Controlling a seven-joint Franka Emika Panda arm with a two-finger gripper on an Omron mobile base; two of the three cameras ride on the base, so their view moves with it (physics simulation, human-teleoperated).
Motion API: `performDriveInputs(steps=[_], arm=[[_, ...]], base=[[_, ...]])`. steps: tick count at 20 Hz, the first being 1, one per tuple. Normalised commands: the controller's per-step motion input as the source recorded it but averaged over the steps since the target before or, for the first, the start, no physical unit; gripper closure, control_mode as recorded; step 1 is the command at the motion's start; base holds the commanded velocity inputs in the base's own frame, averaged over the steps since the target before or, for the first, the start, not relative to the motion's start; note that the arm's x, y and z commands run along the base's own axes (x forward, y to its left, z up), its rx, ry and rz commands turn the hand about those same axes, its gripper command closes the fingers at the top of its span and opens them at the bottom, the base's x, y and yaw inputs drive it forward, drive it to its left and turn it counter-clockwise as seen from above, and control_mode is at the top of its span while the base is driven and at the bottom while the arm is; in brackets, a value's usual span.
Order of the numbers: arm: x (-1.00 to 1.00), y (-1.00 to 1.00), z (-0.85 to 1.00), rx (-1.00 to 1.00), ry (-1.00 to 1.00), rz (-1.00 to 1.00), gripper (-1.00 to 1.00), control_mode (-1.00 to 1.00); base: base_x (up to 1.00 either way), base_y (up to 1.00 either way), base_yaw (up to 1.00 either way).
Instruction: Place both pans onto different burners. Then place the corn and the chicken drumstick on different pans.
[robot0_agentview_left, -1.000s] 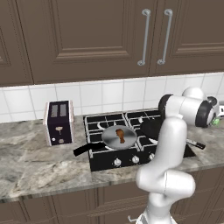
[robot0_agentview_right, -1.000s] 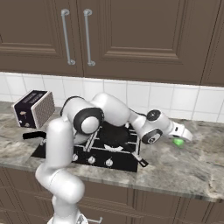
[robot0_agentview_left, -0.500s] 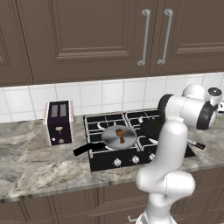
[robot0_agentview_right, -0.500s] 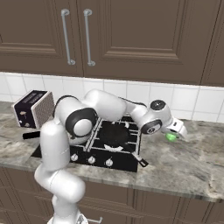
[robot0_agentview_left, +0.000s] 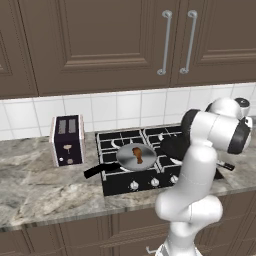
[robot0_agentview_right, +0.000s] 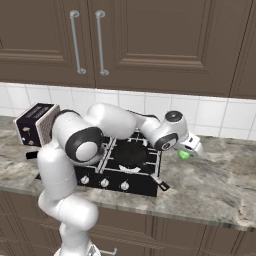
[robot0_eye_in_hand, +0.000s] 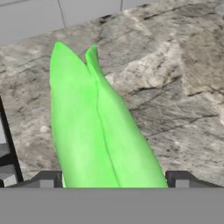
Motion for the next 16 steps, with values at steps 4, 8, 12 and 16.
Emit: performDriveInputs(steps=[4,8,12,16], arm=[[-0.17,0.54,0.0,0.0,0.0,0.0,1.0,-1.0],[-0.13,0.52,0.0,0.0,0.0,0.0,1.0,-1.0],[-0.13,0.54,0.0,0.0,0.0,0.01,1.0,-1.0],[-0.08,0.55,0.02,0.0,0.0,0.01,1.0,-1.0]], base=[[0.0,0.0,0.0],[0.0,0.0,0.0],[0.0,0.0,0.0],[0.0,0.0,0.0]])
